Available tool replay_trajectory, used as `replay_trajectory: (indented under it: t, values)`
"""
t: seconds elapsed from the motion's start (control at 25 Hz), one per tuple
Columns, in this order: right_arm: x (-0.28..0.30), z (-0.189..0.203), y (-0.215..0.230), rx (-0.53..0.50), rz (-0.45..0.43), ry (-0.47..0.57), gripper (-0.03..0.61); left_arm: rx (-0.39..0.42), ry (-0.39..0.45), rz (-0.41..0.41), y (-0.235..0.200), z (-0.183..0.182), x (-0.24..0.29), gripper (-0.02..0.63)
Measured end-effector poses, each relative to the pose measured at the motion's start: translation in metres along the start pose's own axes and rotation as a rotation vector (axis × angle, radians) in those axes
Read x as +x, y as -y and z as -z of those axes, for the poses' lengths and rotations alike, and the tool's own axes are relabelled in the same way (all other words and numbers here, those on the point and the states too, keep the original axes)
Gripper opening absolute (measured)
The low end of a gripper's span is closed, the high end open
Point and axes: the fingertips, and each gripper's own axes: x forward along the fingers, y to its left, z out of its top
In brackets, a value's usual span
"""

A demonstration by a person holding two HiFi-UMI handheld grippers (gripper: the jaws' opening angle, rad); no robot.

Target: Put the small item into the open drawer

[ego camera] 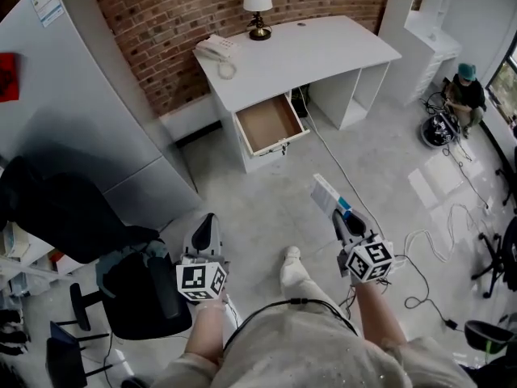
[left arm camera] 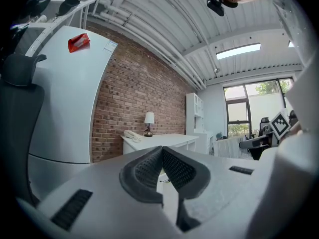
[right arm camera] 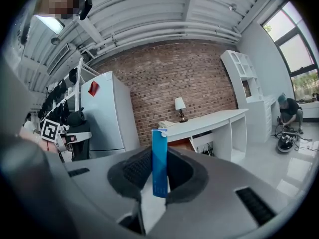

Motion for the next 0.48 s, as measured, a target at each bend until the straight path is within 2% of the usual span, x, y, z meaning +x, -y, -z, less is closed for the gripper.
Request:
replay_trajectory:
  t: [0.48]
  values:
    - [0.129,-0.022,0.044,-0.014,-0.099,-0.093,0.072,-0.021,-0.032,-0.049,-0.036,-0.003,0.117,0.005]
